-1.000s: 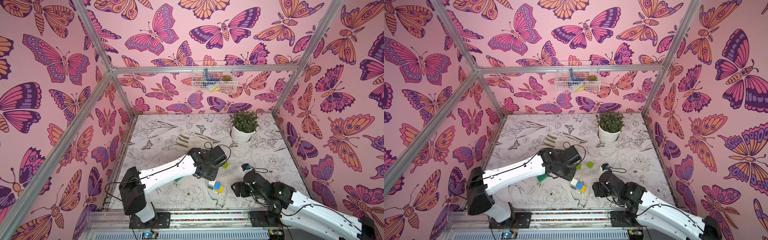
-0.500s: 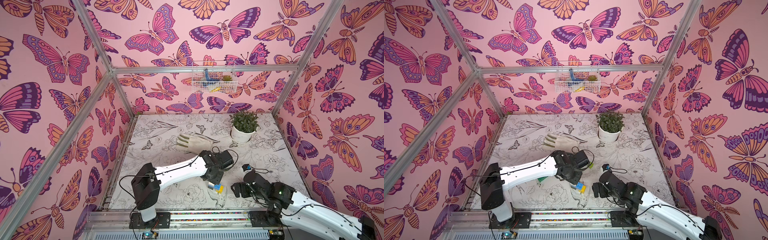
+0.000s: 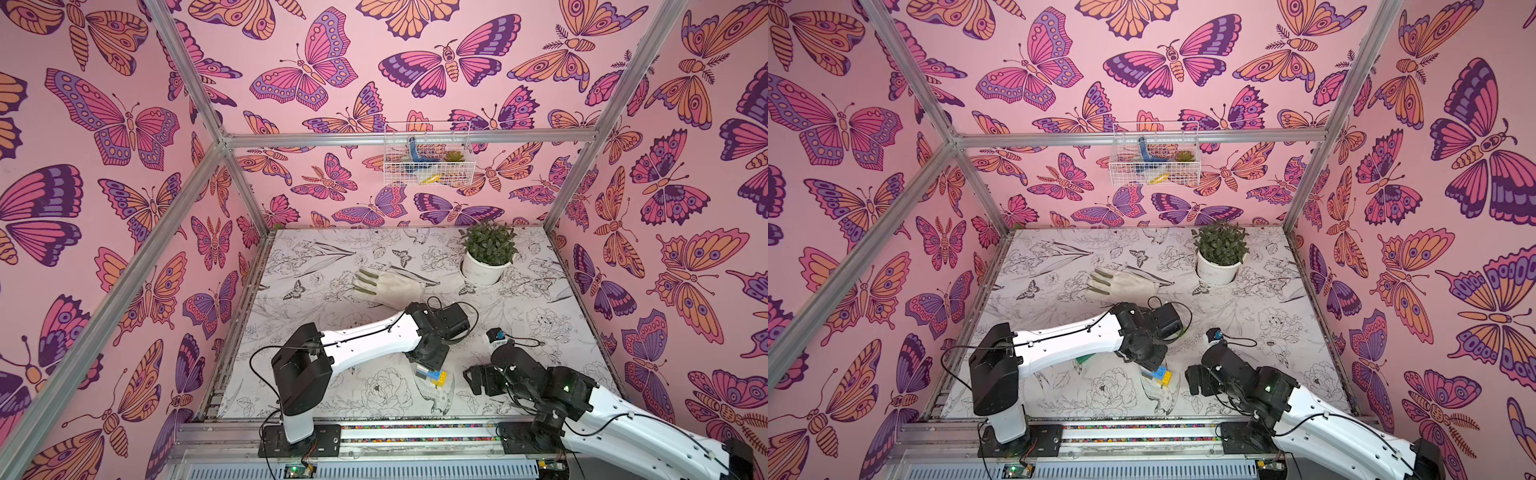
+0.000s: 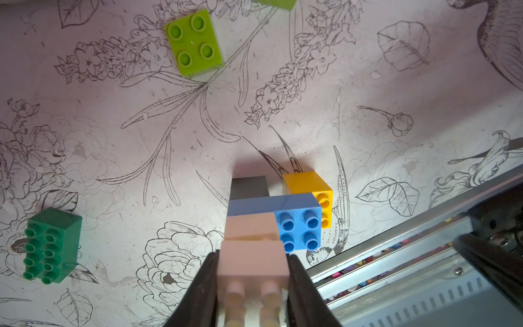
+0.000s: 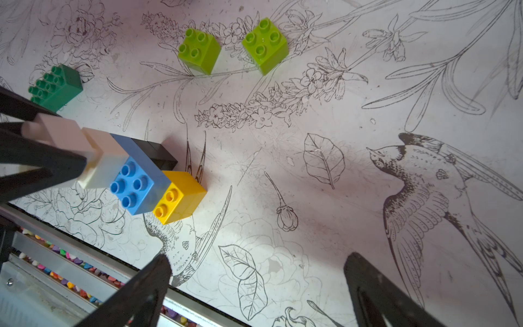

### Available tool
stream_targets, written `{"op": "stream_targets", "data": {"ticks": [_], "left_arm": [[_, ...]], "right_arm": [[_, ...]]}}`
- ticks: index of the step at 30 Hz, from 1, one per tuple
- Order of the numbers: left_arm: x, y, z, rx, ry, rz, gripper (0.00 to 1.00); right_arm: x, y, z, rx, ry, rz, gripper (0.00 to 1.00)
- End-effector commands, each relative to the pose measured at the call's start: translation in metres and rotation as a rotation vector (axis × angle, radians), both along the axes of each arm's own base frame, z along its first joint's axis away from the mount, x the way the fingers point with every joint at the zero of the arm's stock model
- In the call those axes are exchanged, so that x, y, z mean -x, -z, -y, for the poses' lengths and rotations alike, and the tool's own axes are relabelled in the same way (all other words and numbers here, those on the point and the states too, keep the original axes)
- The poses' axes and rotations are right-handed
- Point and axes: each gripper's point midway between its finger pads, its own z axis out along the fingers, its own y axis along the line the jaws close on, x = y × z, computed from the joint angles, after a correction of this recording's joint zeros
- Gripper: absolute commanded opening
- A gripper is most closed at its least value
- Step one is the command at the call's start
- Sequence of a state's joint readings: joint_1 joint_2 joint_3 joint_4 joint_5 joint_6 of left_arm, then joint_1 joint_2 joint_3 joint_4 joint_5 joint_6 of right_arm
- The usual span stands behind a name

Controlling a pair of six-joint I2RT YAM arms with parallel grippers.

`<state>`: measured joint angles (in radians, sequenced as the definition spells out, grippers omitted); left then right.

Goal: Assemble a giraffe with lego
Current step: Assemble the lego brick with the lego brick.

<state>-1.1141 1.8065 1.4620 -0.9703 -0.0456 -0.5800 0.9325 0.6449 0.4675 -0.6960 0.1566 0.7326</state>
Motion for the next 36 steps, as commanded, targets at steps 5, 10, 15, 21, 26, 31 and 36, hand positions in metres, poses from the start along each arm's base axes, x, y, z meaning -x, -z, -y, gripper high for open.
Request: {"op": "stream_targets", "data": {"ticks": [5,10,15,21,26,31,36], "left_arm": [[0.003,0.013,0.000,-0.018,0.000,-0.033,0.00],[0.007,0.017,0.000,-0.020,-0.020,-0.062,0.00],[0.010,0.024,-0.010,-0.070,-0.053,-0.092,0.00],[0.010,0.030,-0.013,-0.090,-0.063,-0.102,0.00],[0.008,0.029,-0.020,-0.113,-0.068,-0.091,0.00],[0.006,0.029,-0.021,-0.121,-0.060,-0.084,0.00],[0.007,0.028,-0.021,-0.118,-0.055,-0.087,0.00]], "right_arm": [[-0.001,-0.002,0.004,0.010,-0.001,0.020,0.99],[-0.003,-0.006,0.009,0.010,0.025,0.041,0.99],[-0.006,-0.010,0.011,0.014,0.039,0.057,0.99],[-0.007,-0.013,0.011,0.015,0.032,0.070,0.99],[-0.007,-0.014,0.010,0.012,0.029,0.072,0.99],[-0.007,-0.014,0.010,0.006,0.023,0.078,0.99],[-0.007,-0.015,0.009,0.004,0.020,0.084,0.99]]}}
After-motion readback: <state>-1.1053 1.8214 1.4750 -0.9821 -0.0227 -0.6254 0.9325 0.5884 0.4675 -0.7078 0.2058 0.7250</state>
